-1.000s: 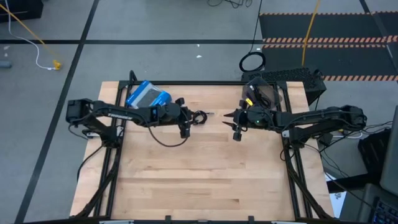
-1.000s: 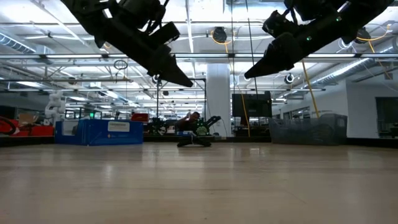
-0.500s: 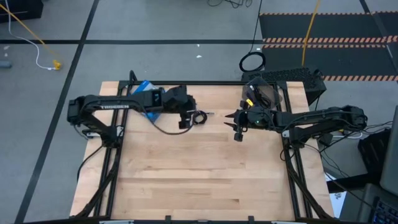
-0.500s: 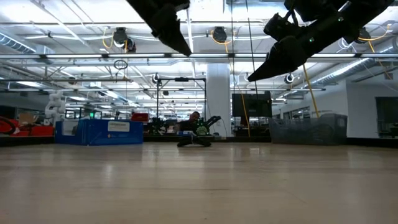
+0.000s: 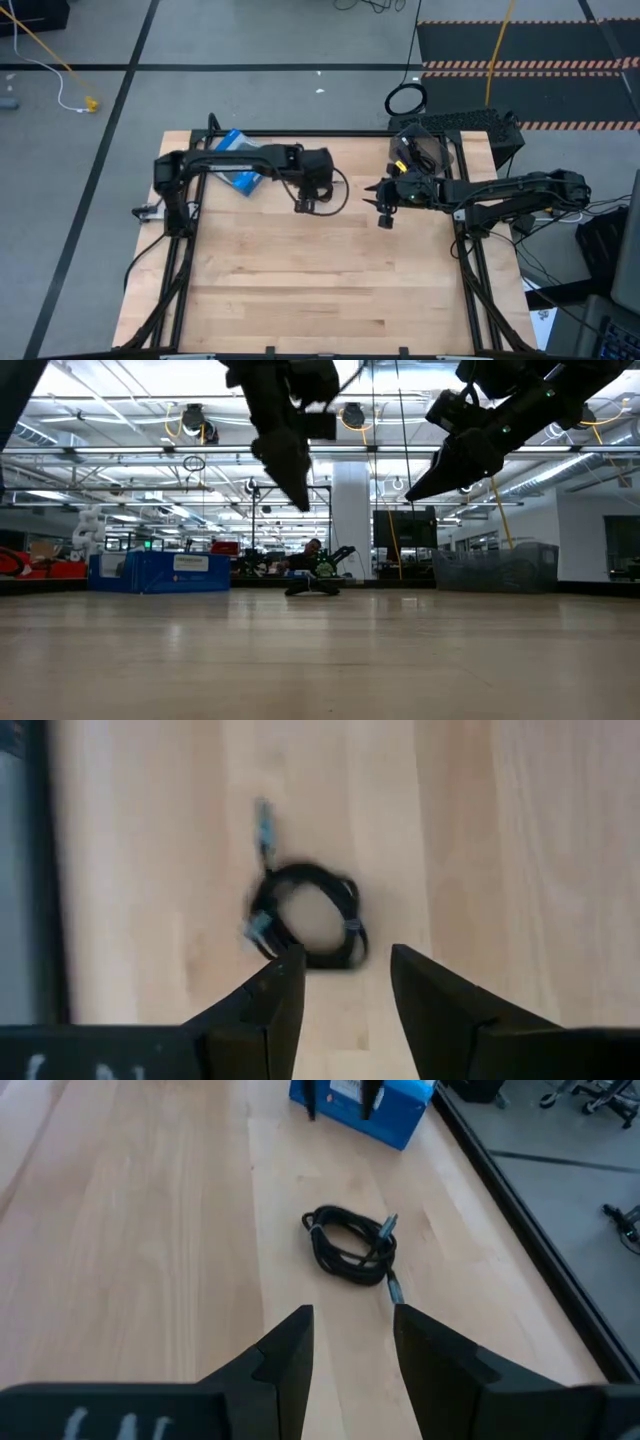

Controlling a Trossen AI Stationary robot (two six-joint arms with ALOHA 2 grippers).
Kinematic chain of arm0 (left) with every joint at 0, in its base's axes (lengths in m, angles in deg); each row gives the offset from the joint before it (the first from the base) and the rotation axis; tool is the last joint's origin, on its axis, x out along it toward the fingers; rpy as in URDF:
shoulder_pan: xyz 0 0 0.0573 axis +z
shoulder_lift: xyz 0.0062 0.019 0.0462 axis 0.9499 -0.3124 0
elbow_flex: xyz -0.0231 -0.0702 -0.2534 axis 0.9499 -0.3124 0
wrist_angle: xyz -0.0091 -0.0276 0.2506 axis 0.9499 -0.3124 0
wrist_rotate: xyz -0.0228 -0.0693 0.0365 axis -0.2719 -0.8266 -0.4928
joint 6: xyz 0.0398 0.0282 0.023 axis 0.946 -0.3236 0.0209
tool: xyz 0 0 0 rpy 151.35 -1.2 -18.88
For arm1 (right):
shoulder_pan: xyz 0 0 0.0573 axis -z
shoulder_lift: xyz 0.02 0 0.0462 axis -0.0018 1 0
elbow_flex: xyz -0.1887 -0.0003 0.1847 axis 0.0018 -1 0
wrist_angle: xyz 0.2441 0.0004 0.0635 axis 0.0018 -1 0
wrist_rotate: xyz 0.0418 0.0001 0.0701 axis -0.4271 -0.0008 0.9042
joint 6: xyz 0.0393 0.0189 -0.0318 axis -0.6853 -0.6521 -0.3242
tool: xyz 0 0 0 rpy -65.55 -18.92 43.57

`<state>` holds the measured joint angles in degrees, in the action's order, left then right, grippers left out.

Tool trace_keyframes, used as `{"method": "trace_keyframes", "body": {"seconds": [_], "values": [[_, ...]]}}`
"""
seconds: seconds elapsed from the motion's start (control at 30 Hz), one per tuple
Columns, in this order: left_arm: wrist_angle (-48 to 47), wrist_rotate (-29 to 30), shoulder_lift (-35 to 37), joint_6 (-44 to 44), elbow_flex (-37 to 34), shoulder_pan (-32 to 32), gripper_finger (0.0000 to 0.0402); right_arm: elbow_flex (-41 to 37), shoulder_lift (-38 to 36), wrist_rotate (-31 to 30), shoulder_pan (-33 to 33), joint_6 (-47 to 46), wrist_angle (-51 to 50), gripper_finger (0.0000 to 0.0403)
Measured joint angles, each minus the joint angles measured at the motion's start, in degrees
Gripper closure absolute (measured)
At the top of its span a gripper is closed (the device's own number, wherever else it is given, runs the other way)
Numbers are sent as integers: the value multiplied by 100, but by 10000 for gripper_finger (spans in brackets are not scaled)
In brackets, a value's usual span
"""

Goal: Pick and place USB-C Cables
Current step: Put the black charger cable into the bin

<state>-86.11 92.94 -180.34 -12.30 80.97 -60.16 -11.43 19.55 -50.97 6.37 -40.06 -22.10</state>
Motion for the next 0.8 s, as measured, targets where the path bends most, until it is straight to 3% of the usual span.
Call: {"method": "trace_keyframes", "body": {"seconds": [0.8], "values": [[156,-187,-1138,395,36,197,250,2,0,-2,0,24,-92,268]]}}
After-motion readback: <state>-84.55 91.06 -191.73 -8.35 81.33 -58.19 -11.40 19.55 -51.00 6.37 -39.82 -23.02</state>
